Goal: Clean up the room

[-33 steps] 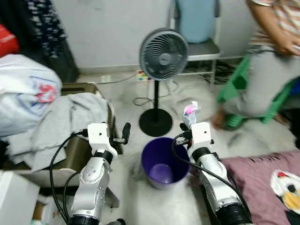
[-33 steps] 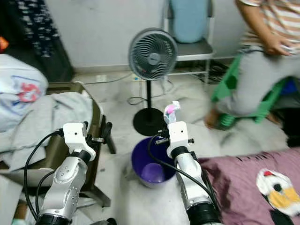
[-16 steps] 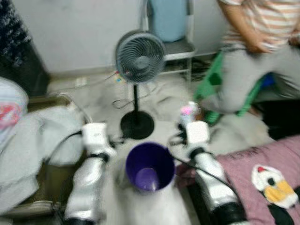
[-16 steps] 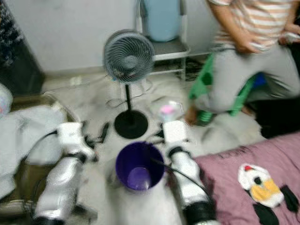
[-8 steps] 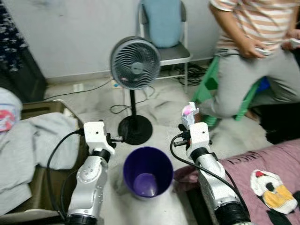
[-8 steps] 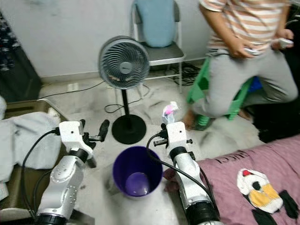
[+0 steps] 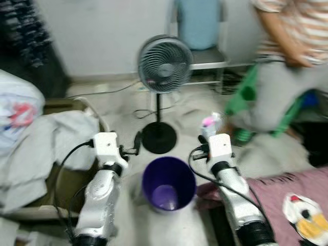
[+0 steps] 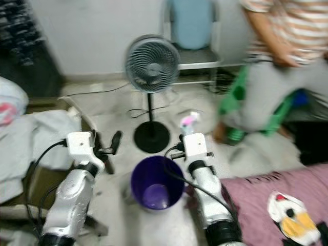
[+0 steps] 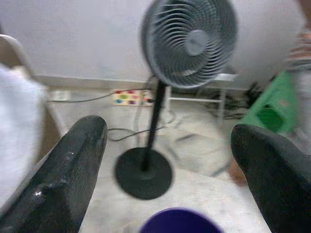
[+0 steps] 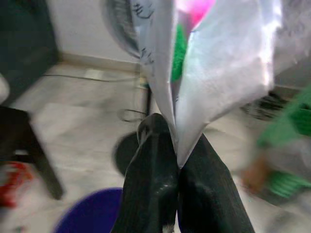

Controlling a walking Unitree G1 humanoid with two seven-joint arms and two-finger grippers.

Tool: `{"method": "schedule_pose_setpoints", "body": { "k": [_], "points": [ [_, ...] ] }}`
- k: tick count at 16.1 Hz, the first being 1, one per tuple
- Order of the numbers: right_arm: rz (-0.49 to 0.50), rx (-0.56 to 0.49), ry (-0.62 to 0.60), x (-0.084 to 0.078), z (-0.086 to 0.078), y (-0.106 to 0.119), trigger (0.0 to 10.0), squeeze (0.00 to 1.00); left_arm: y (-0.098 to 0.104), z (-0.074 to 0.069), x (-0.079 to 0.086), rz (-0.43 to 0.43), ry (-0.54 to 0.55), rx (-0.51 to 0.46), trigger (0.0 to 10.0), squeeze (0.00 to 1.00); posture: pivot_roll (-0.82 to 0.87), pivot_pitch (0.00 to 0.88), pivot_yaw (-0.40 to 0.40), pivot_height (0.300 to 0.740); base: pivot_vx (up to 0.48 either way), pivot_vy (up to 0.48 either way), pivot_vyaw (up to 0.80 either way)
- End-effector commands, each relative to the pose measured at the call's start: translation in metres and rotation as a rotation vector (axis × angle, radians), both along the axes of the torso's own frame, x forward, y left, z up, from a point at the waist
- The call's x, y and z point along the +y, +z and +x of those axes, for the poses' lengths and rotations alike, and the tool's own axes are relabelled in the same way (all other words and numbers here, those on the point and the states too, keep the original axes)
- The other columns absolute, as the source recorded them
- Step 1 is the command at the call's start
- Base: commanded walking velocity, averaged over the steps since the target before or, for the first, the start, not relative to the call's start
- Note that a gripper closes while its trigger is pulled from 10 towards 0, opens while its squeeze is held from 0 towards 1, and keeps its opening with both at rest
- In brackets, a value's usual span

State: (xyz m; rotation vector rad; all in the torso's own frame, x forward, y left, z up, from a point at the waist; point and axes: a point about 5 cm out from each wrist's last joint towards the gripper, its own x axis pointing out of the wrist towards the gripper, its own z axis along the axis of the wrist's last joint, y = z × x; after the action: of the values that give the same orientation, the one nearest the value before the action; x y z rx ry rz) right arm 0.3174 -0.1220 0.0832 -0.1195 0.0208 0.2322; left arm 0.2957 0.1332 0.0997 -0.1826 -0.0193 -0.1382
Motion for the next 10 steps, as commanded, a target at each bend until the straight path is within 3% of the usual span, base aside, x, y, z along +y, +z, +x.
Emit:
{"method": "schedule_pose_setpoints", "body": {
  "k": [1,4,6,8,10],
  "points": [
    [0.002,0.002,-0.013,-0.004,0.0,0.0,10.0,0.0,-0.002,0.0,-0.003,0.007,-0.015,0.014,10.0,0.0,-0.04,0.143,0.007,0.74,0.0,0.0,0.0],
    [-0.003,0.005,-0.015,-0.002,0.0,0.0,10.0,0.0,0.003,-0.005,0.001,0.071,-0.04,-0.017,10.0,0.0,-0.04,0.154,0.017,0.74,0.0,0.0,0.0],
    [-0.026,0.0,-0.019,0.001,-0.001,0.001,10.0,0.0,0.002,-0.009,0.014,0.121,-0.031,-0.025,10.0,0.0,-0.03,0.156,0.024,0.74,0.0,0.0,0.0],
    [-0.026,0.014,-0.037,0.001,0.001,-0.002,10.0,0.0,0.0,-0.016,0.025,0.149,-0.056,-0.02,10.0,0.0,-0.02,0.156,0.02,0.74,0.0,0.0,0.8],
    [-0.014,0.017,-0.029,0.003,0.002,-0.001,10.0,0.0,0.002,-0.02,0.021,0.159,-0.11,-0.035,10.0,0.0,-0.01,0.165,0.017,0.74,0.0,0.0,0.4]
  ]
}}
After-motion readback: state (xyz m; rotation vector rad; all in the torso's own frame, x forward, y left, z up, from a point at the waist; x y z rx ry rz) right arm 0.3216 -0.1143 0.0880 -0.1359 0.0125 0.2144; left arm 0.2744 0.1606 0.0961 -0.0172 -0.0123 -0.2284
